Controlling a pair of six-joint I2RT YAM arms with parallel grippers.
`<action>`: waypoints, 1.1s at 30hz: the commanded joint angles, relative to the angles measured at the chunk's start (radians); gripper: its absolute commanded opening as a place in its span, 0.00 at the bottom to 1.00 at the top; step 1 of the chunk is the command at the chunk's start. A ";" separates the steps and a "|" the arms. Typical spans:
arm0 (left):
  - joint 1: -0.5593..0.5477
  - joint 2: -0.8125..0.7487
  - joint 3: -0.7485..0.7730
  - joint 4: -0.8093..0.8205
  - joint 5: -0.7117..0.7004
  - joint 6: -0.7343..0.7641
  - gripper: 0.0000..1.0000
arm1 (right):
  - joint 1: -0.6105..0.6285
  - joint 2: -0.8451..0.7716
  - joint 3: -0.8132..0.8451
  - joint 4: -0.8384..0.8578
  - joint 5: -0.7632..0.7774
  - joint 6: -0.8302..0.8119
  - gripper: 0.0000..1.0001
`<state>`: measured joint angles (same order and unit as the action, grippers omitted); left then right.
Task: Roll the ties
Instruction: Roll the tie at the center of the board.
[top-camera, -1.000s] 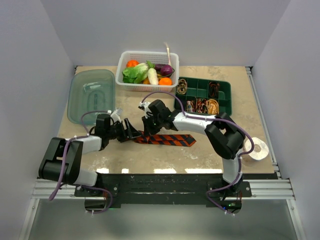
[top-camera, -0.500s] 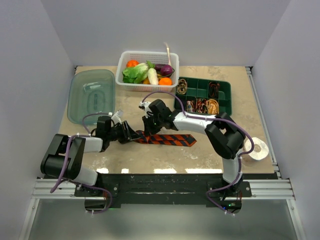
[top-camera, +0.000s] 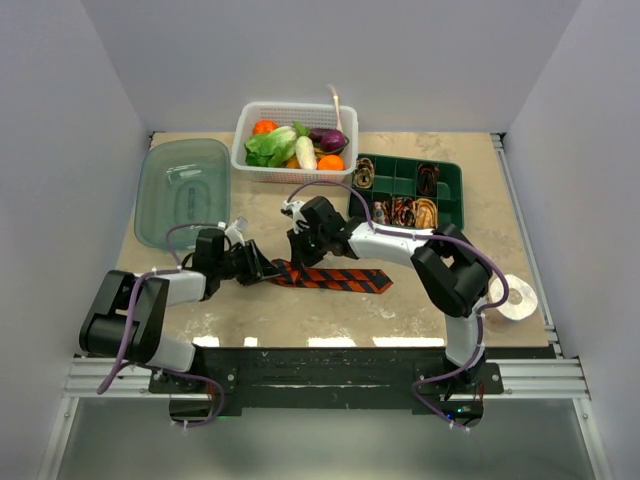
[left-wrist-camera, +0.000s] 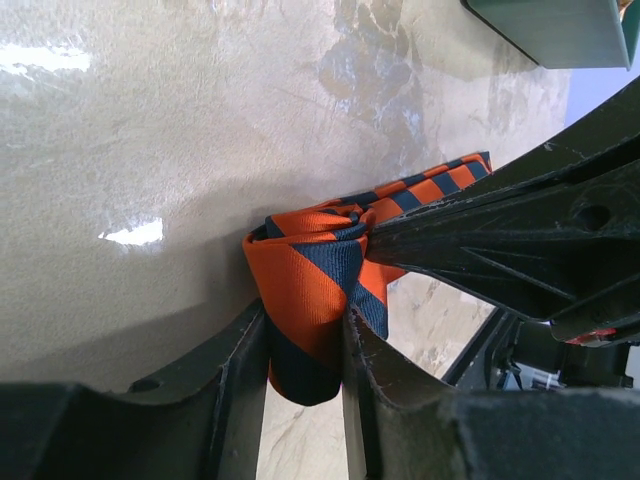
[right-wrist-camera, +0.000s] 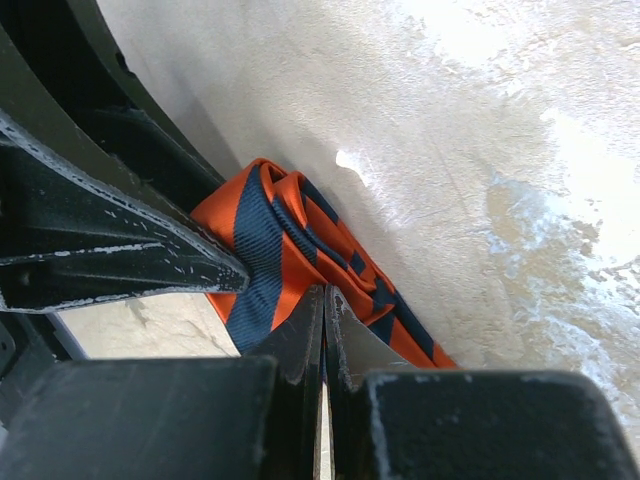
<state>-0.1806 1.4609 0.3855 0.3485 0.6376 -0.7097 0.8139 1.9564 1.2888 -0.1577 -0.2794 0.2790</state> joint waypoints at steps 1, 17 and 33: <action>-0.007 -0.039 0.052 -0.074 -0.062 0.067 0.34 | -0.013 -0.057 -0.014 -0.005 0.014 -0.015 0.00; -0.008 -0.043 0.049 -0.082 -0.070 0.069 0.32 | -0.030 -0.077 -0.055 -0.063 0.114 -0.044 0.00; -0.008 -0.080 0.026 -0.025 -0.110 -0.007 0.29 | -0.028 -0.086 -0.121 -0.045 0.092 -0.046 0.00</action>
<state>-0.1867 1.4162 0.4194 0.2710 0.5671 -0.6865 0.7853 1.9060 1.1770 -0.2012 -0.1959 0.2489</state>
